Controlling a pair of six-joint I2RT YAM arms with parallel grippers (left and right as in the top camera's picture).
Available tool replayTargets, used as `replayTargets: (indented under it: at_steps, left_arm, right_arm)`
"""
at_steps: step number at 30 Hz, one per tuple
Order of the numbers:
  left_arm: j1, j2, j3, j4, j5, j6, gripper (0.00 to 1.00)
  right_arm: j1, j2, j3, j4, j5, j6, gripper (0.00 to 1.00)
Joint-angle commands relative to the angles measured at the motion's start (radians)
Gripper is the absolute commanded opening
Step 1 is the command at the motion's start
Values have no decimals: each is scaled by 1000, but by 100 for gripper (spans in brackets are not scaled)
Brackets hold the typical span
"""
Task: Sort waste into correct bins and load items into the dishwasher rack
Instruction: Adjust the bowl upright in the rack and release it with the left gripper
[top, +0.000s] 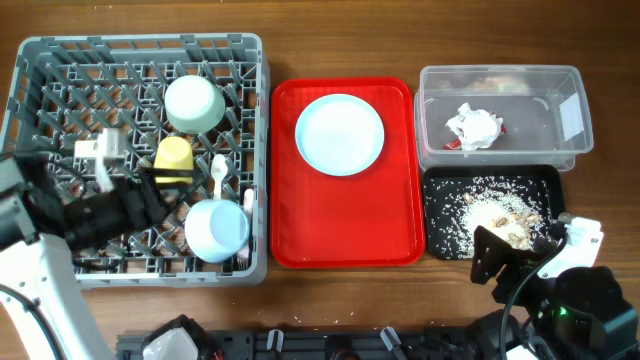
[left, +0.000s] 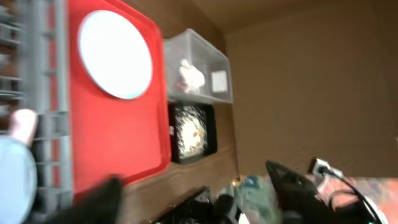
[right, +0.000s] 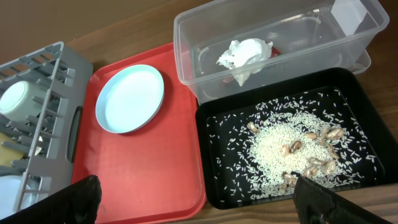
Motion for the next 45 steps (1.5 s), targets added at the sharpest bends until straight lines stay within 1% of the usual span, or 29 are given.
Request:
replayTargets:
  at_steps: [1,3,4,6,8,9,13,16,19,22,26,29,35,37,38,45]
  left_arm:
    - [-102,-5,13,43,-117,-175,4]
    - [-168,-8,13,121,-371,-383,4]
    - [-211,-10,13,148,-524,-504,4]
    - [-300,-16,13,165,-740,-656,4]
    - [-420,-16,11,175,-902,-793,4]
    - [-485,-16,7,185,-952,-859,4]
    - [-672,-14,-50,256,-992,-984,4]
    - [-766,-14,-119,306,-1112,-1101,4]
    - [-850,3,-221,366,-1199,-1201,4]
    - [-863,22,-249,381,-1293,-1247,4]
    - [-863,51,-278,460,-1300,-1246,4]
    - [-863,64,-279,451,-1371,-1246,4]
    - [-858,63,-276,383,-1428,-1256,4]
    - [-841,63,-270,324,-1487,-1286,4]
    - [-829,63,-262,311,-1487,-1299,4]
    - [-803,62,-121,207,-1489,-1298,4]
  right_arm:
    - [-2,-5,3,2,10,-6,100]
    - [-1,-5,3,2,10,-6,100]
    - [-2,-5,3,2,10,-6,100]
    - [-2,-5,3,2,10,-6,100]
    - [-2,-5,3,2,10,-6,100]
    - [-1,-5,3,2,10,-6,100]
    - [-1,-5,3,2,10,-6,100]
    - [-2,-5,3,2,10,-6,100]
    - [-2,-5,3,2,10,-6,100]
    - [-2,-5,3,2,10,-6,100]
    - [-2,-5,3,2,10,-6,100]
    - [-2,-5,3,2,10,-6,100]
    - [-2,-5,3,2,10,-6,100]
    - [-1,-5,3,2,10,-6,100]
    - [-2,-5,3,2,10,-6,100]
    - [-2,-5,3,2,10,-6,100]
